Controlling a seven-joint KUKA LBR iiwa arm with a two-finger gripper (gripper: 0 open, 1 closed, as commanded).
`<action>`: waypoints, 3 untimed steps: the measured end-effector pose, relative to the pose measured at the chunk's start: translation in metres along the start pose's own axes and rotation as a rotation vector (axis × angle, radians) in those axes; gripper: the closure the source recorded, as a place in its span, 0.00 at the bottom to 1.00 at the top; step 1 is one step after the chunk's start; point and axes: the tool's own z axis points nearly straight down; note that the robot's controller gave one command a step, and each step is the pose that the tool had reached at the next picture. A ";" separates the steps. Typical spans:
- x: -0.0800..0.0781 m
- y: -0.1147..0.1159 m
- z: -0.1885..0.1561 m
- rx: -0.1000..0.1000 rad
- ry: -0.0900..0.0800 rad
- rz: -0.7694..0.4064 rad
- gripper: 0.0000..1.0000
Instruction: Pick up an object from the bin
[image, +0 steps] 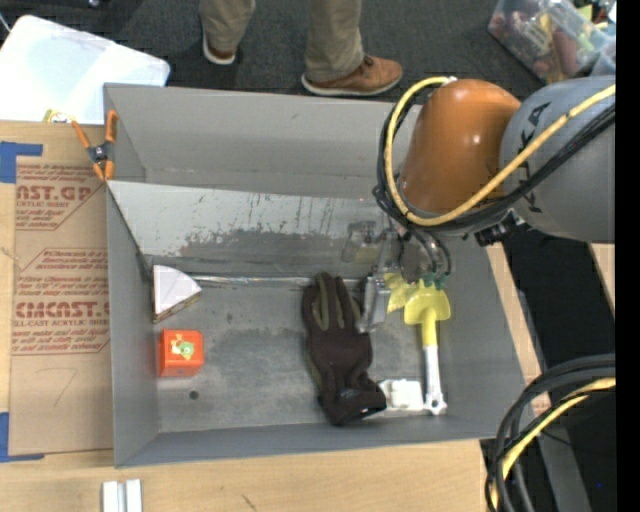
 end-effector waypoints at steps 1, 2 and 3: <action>0.000 0.000 0.000 0.000 0.000 0.000 0.00; 0.016 0.012 0.052 0.000 -0.003 -0.167 0.00; 0.018 0.015 0.062 0.000 0.000 -0.200 0.00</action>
Offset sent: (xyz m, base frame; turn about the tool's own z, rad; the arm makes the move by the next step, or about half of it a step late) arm -0.0342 0.0235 -0.1130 -0.3554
